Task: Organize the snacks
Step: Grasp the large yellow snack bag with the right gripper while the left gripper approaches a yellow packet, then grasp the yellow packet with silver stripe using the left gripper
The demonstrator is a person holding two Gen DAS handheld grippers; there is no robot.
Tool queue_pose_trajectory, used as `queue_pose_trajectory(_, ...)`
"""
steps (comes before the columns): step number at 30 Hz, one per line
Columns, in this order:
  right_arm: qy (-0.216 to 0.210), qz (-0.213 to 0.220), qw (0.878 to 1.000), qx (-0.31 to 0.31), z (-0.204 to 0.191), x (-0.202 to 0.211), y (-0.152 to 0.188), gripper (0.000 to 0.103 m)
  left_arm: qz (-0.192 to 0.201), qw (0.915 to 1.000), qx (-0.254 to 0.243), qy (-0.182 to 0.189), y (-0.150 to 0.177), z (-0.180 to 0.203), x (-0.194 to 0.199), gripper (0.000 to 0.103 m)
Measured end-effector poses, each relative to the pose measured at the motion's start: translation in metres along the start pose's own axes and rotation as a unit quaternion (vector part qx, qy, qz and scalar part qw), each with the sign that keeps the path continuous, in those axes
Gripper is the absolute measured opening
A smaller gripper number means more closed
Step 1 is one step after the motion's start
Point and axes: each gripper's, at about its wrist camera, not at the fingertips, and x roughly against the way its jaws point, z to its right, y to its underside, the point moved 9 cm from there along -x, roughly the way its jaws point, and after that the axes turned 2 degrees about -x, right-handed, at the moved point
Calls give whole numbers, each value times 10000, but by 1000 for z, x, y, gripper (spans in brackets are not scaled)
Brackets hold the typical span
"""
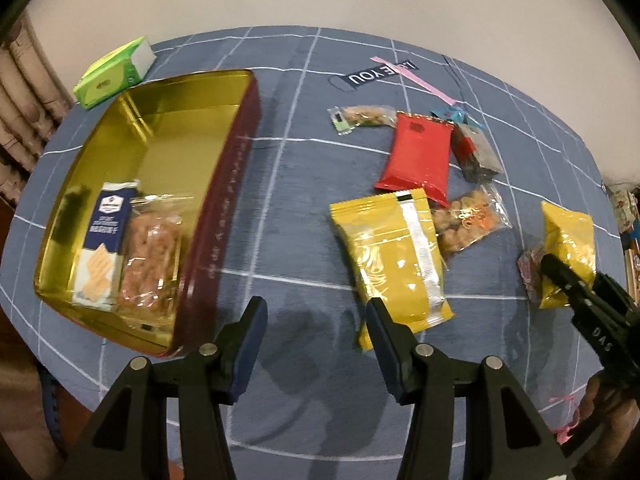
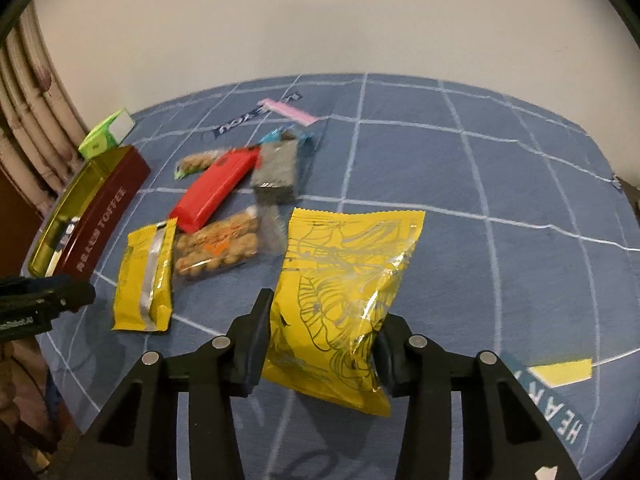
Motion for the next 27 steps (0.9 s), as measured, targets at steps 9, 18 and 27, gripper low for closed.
queue_pose_trajectory(9, 358, 130, 9982, -458, 54, 3, -3, 39, -128, 9997, 81, 202, -6, 16, -10, 53)
queue_pose_trajectory(18, 540, 4, 9967, -612, 76, -11, 6, 39, -160, 9993, 124, 315, -14, 34, -18, 53)
queue_pose_trajectory(27, 412, 77, 9976, -548, 67, -14, 6, 41, -186, 9994, 178, 229, -21, 49, -35, 68)
